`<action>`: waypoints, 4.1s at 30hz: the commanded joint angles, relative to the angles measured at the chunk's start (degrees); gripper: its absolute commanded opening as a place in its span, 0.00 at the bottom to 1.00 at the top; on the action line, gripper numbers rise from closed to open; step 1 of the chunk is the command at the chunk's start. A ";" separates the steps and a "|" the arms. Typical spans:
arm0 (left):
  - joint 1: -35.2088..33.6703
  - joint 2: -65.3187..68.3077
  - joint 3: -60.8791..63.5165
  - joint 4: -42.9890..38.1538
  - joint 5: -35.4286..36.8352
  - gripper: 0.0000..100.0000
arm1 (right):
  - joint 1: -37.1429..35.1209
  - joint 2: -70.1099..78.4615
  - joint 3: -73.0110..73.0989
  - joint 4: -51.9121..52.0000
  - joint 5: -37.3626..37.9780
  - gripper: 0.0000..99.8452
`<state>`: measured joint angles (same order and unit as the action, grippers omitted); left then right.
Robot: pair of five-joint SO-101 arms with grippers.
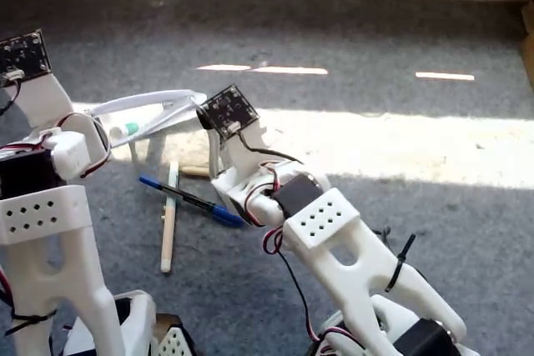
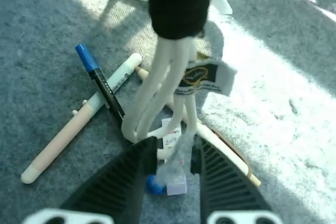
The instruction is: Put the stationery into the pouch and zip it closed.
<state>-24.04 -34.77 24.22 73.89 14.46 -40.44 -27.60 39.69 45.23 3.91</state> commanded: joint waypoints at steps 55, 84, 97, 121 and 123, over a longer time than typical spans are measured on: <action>-5.32 0.48 0.48 -2.11 1.49 0.01 | -4.00 22.81 -3.91 -11.38 5.80 0.23; -5.32 0.48 0.57 -2.02 1.49 0.01 | -3.21 26.86 -8.48 -9.10 5.80 0.00; -5.32 0.48 0.57 -2.20 1.49 0.01 | -2.77 26.77 -8.48 -6.11 5.89 0.00; -5.32 0.48 0.57 -2.02 1.49 0.01 | -3.38 29.58 -14.11 6.99 7.91 0.16; -5.32 0.48 0.57 -2.02 1.49 0.01 | -3.38 31.96 -14.11 7.16 9.85 0.16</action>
<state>-27.82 -34.59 24.66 72.13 15.69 -44.31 3.25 27.82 53.05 12.18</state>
